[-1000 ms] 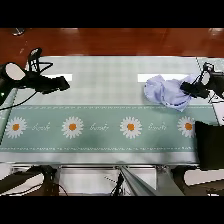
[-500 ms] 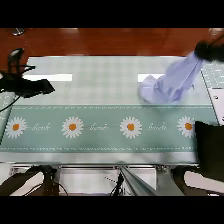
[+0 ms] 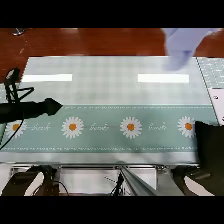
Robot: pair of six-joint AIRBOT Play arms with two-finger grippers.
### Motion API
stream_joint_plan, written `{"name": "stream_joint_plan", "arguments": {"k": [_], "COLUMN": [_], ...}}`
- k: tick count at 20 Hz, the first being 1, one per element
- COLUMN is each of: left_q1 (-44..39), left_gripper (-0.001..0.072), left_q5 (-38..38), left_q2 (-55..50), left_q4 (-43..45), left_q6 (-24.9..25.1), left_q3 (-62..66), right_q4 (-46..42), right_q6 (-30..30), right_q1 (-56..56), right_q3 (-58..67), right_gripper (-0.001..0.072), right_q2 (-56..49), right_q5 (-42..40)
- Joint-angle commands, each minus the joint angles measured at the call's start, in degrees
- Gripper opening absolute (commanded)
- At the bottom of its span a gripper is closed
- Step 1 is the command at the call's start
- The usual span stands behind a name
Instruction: Fold the shirts.
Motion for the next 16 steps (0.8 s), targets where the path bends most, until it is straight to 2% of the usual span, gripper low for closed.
{"name": "stream_joint_plan", "arguments": {"k": [1, 3, 4, 6, 8, 13, 14, 15, 16], "left_q1": [-0.3, -0.3, -0.3, -0.3, -0.3, -0.4, -0.4, -0.4, -0.4], "left_gripper": [0.0702, 0.0702, 0.0702, 0.0702, 0.0702, 0.0702, 0.0702, 0.0702, 0.0702], "left_q5": [1.1, 1.5, 1.6, 1.6, 1.6, 1.8, 1.8, 1.8, 1.8], "left_q2": [1.9, 1.9, 1.9, 1.9, 1.9, 1.9, 1.9, 1.9, 1.7], "left_q4": [-2.0, -1.9, -1.9, -1.9, -1.9, -2.0, -2.2, -2.4, -2.9], "left_q6": [-0.2, -0.2, -0.2, -0.2, -0.2, -0.2, -0.2, -0.2, -0.2], "left_q3": [-2.5, -2.5, -2.5, -2.5, -2.5, -2.5, -2.5, -2.5, -2.5], "right_q4": [-1.5, -1.6, -1.5, -1.4, 1.0, 18.3, 23.2, 28.2, 34.1], "right_q6": [0.2, 1.9, 2.6, 4.6, 8.4, 10.9, 11.1, 10.5, 5.7], "right_q1": [9.5, 15.0, 17.9, 22.8, 25.9, 29.2, 29.5, 29.6, 29.5], "right_q3": [1.5, -4.3, -9.0, -19.7, -28.4, -31.3, -31.3, -31.3, -31.3], "right_gripper": [0.0024, 0.0024, 0.0024, 0.0025, 0.0025, 0.0026, 0.0063, 0.0321, 0.0609], "right_q2": [-0.3, -2.7, -3.9, -7.0, -12.0, -27.3, -29.7, -31.4, -32.5], "right_q5": [12.5, 17.1, 16.8, 12.5, 4.3, -10.2, -11.4, -12.0, -11.6]}}
